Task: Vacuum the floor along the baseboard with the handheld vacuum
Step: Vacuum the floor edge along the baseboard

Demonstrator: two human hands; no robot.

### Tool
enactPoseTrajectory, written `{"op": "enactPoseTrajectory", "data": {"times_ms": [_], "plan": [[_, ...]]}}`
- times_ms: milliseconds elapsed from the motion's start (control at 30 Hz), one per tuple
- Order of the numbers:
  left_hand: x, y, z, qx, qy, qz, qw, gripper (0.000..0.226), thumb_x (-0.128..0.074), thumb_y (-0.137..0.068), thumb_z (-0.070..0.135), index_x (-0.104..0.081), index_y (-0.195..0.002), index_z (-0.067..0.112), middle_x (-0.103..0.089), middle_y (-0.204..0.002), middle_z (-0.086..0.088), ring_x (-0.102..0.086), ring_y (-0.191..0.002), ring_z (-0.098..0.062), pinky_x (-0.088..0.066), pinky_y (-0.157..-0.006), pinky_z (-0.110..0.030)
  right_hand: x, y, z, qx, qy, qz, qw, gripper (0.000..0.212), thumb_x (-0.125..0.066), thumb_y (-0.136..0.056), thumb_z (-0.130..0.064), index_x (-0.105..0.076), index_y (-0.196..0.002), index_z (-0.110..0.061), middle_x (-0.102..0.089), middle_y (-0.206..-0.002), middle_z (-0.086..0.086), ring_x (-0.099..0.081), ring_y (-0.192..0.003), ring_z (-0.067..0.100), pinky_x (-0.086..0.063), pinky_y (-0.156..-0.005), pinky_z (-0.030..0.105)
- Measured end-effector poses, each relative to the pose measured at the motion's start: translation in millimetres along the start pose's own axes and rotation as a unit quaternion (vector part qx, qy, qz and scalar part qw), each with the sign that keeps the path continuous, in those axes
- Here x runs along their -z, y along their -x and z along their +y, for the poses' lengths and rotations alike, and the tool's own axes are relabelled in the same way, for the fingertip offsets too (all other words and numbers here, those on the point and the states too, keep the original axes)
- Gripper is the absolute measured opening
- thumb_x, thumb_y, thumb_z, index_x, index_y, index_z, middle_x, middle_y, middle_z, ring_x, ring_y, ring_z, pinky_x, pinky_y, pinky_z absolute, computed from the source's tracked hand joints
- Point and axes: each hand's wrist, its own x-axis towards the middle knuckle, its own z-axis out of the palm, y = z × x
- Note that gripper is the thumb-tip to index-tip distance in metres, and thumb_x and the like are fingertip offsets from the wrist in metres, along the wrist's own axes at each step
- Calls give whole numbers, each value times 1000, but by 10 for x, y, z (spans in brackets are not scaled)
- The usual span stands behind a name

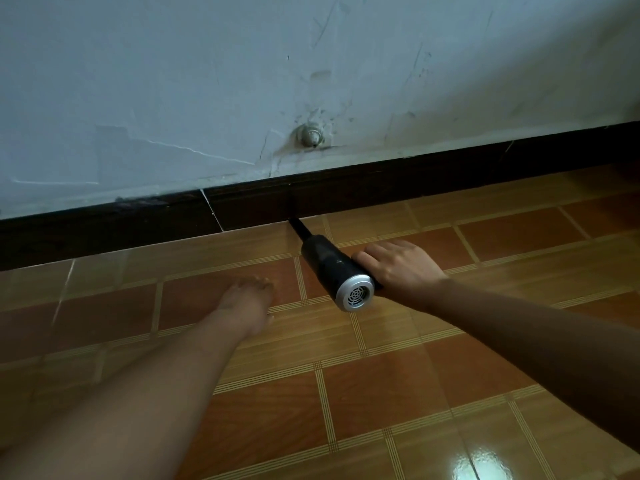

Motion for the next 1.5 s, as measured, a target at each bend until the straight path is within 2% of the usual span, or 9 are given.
{"op": "enactPoseTrajectory", "data": {"times_ms": [400, 567, 800, 1033, 1167, 1267, 1400, 1467, 1500], "plan": [[-19, 42, 181, -24, 8, -11, 1000, 64, -47, -96, 32, -15, -149, 13, -11, -157, -6, -11, -144, -21, -16, -113, -35, -75, 154, -61, -131, -48, -68, 988, 43, -83, -60, -19, -60, -93, -7, -63, -73, 8, -61, -58, 26, -35, -54, 27], [-4, 46, 248, -45, 3, -13, 999, 67, -50, -94, 32, -15, -149, 17, -9, -158, -5, -13, -143, -23, -17, -113, -35, -25, 263, -23, -179, -49, -98, 978, 35, -71, -76, -21, -58, -106, -6, -63, -86, 9, -60, -74, 28, -35, -65, 31], [-27, 52, 375, -144, -47, -5, 988, 66, -50, -94, 33, -16, -149, 19, -13, -157, -5, -19, -142, -23, -18, -113, -39, 66, 452, 93, -223, -41, -122, 966, 34, -70, -77, -19, -59, -106, -6, -63, -89, 10, -60, -79, 29, -40, -73, 35], [-169, 149, 605, -201, -61, -8, 978, 66, -41, -98, 36, -2, -150, 22, 6, -158, -2, -2, -145, -18, -8, -117, -36, 218, 688, 218, -280, -39, -122, 951, 36, -66, -82, -24, -55, -115, -14, -61, -103, 1, -57, -98, 21, -34, -87, 34], [-225, 149, 727, -223, -140, 37, 964, 62, -31, -101, 35, 4, -150, 18, 1, -158, -9, -4, -145, -23, -11, -117, -37, 250, 776, 254, -308, -37, -118, 943, 37, -67, -81, -21, -55, -115, -14, -62, -105, 2, -56, -100, 22, -33, -92, 37], [-255, 124, 784, -230, -159, 71, 958, 59, -26, -102, 34, 5, -149, 16, -5, -157, -13, -5, -145, -25, -5, -116, -37, 244, 822, 260, -327, -29, -109, 938, 37, -66, -81, -19, -56, -117, -14, -62, -106, 4, -55, -103, 24, -31, -96, 39], [-269, 78, 872, -216, -145, 84, 962, 58, -30, -101, 35, -8, -150, 13, -19, -154, -17, -11, -144, -26, -2, -116, -33, 237, 886, 302, -356, -23, -110, 928, 40, -64, -84, -19, -54, -123, -16, -60, -113, 3, -52, -110, 22, -24, -103, 38], [-283, 69, 888, -231, -123, 146, 954, 64, -60, -86, 43, -42, -139, 10, -51, -135, -19, -44, -130, -26, -27, -111, -34, 240, 936, 347, -367, -19, -110, 924, 40, -63, -84, -19, -54, -123, -16, -60, -113, 4, -51, -110, 23, -23, -104, 38], [-302, 44, 892, -235, -112, 168, 951, 66, -77, -67, 45, -61, -121, 10, -67, -112, -17, -61, -111, -24, -43, -100, -34, 243, 969, 376, -370, -17, -109, 922, 39, -63, -84, -18, -55, -122, -15, -61, -112, 5, -52, -109, 24, -22, -104, 39]]}}
